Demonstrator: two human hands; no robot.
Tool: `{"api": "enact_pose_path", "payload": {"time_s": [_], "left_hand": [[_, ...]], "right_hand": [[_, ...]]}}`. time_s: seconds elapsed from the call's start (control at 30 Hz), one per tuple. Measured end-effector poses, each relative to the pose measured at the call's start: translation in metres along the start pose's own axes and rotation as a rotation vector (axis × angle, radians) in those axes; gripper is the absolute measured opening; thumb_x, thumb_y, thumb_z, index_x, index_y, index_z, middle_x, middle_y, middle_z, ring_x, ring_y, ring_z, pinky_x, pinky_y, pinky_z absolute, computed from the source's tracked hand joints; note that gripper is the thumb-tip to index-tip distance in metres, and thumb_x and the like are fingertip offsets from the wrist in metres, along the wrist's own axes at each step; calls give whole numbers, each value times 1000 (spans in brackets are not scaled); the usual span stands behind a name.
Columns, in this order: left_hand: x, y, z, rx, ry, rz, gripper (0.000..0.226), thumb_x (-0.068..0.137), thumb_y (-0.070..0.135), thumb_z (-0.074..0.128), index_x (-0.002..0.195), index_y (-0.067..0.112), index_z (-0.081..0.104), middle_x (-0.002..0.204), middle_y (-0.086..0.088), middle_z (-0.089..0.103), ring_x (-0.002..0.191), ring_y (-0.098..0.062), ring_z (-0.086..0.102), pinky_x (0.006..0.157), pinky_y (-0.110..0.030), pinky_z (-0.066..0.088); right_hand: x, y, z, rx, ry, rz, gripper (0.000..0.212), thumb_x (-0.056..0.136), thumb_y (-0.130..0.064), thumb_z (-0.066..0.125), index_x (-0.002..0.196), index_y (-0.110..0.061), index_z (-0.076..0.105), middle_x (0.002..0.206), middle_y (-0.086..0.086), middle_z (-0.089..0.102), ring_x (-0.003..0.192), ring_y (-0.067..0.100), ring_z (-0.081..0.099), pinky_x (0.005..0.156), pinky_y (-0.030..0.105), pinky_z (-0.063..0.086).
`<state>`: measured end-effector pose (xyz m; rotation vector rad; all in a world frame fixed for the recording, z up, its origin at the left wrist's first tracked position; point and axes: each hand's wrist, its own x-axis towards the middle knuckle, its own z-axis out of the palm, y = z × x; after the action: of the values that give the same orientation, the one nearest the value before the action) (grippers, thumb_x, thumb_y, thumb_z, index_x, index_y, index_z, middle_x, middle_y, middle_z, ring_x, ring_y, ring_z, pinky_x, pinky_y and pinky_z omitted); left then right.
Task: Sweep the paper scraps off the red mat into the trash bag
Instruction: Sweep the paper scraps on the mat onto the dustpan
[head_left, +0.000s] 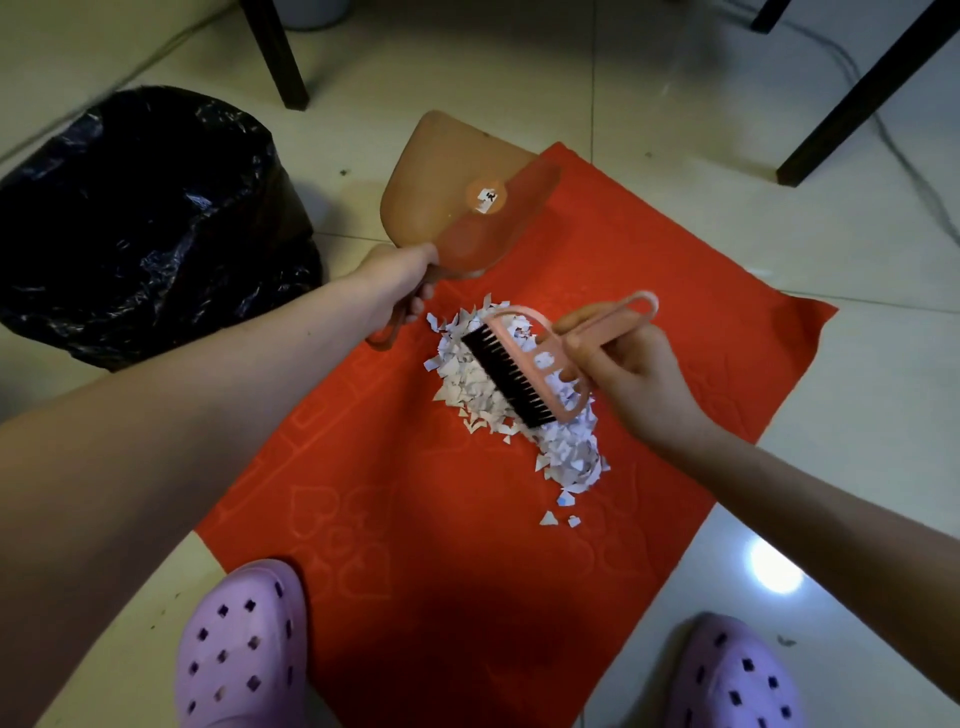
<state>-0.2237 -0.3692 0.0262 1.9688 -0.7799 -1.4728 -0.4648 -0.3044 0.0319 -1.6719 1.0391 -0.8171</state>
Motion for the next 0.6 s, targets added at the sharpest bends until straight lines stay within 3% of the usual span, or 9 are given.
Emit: {"api": "enact_pose_path", "payload": {"time_s": [0.1, 0.23, 0.33, 0.4, 0.5, 0.6], "left_hand": [[-4, 2, 6, -3, 5, 14, 23, 88, 24, 49, 67, 15, 47, 47, 0, 43, 26, -9, 30, 36, -9, 29], [-8, 2, 13, 6, 10, 31, 23, 88, 23, 50, 66, 14, 48, 53, -2, 43, 28, -10, 31, 37, -11, 29], [-11, 2, 17, 11, 2, 39, 24, 87, 22, 51, 65, 14, 48, 52, -2, 43, 28, -10, 31, 36, -10, 28], [-13, 2, 20, 14, -5, 44, 24, 88, 22, 50, 66, 14, 48, 54, -3, 43, 27, -10, 30, 36, -10, 27], [-14, 3, 23, 18, -1, 47, 23, 89, 21, 50, 67, 13, 48, 54, -3, 42, 27, -10, 30, 36, -12, 26], [-14, 4, 24, 19, -2, 42, 22, 89, 21, 50, 69, 14, 49, 56, -3, 43, 27, -9, 31, 37, -11, 27]], "right_hand": [[-9, 8, -6, -42, -83, 52, 11, 88, -15, 55, 91, -19, 64, 92, -4, 65, 78, 8, 65, 68, 21, 53], [-21, 13, -11, 80, -111, 84, 12, 88, -10, 55, 93, -16, 64, 87, -6, 67, 74, 7, 64, 66, 21, 51], [-31, 14, -11, 175, -256, 131, 13, 88, -7, 53, 95, -12, 62, 89, -1, 68, 78, 11, 65, 68, 23, 52], [-39, 19, -7, 63, -467, 142, 12, 88, -10, 54, 96, -12, 63, 92, 8, 66, 82, 18, 65, 74, 28, 53], [-55, 33, 4, -164, -749, 129, 10, 91, -13, 56, 98, -15, 64, 91, -1, 65, 83, 15, 65, 74, 22, 50], [-53, 42, 1, -247, -749, 132, 12, 92, -10, 55, 99, -13, 64, 93, -2, 66, 84, 11, 64, 74, 17, 47]]}}
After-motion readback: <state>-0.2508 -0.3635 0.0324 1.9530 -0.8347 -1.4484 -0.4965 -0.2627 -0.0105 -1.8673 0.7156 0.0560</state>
